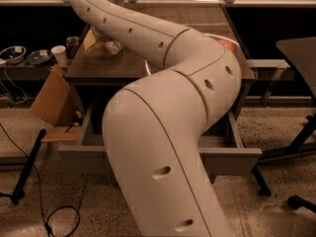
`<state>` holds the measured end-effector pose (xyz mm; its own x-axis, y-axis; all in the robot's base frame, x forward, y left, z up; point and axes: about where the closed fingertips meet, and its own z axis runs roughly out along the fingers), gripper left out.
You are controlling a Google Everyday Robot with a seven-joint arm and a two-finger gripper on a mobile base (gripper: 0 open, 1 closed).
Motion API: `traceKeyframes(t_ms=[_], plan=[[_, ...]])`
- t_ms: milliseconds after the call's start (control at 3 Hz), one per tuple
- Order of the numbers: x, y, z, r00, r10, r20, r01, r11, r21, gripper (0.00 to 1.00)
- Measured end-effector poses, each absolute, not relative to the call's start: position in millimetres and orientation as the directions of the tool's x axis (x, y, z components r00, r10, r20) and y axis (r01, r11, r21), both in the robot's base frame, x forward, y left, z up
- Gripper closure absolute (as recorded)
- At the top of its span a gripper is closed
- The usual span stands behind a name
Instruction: Place water bottle into top drawer
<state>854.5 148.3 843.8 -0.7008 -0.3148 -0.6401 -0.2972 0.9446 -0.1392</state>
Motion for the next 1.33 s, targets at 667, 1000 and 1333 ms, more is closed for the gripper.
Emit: traceKeyframes(t_ms=[667, 1000, 1333], plan=[[863.5, 144.0, 832.9, -0.732, -0.371, -0.571, -0.301, 0.929, -0.216, 0.42], [863.1, 143.5, 838.1, -0.733, -0.371, -0.571, -0.302, 0.929, -0.216, 0.65], [863.0, 144.0, 839.2, -0.733, -0.371, -0.571, -0.302, 0.929, -0.216, 0.88]])
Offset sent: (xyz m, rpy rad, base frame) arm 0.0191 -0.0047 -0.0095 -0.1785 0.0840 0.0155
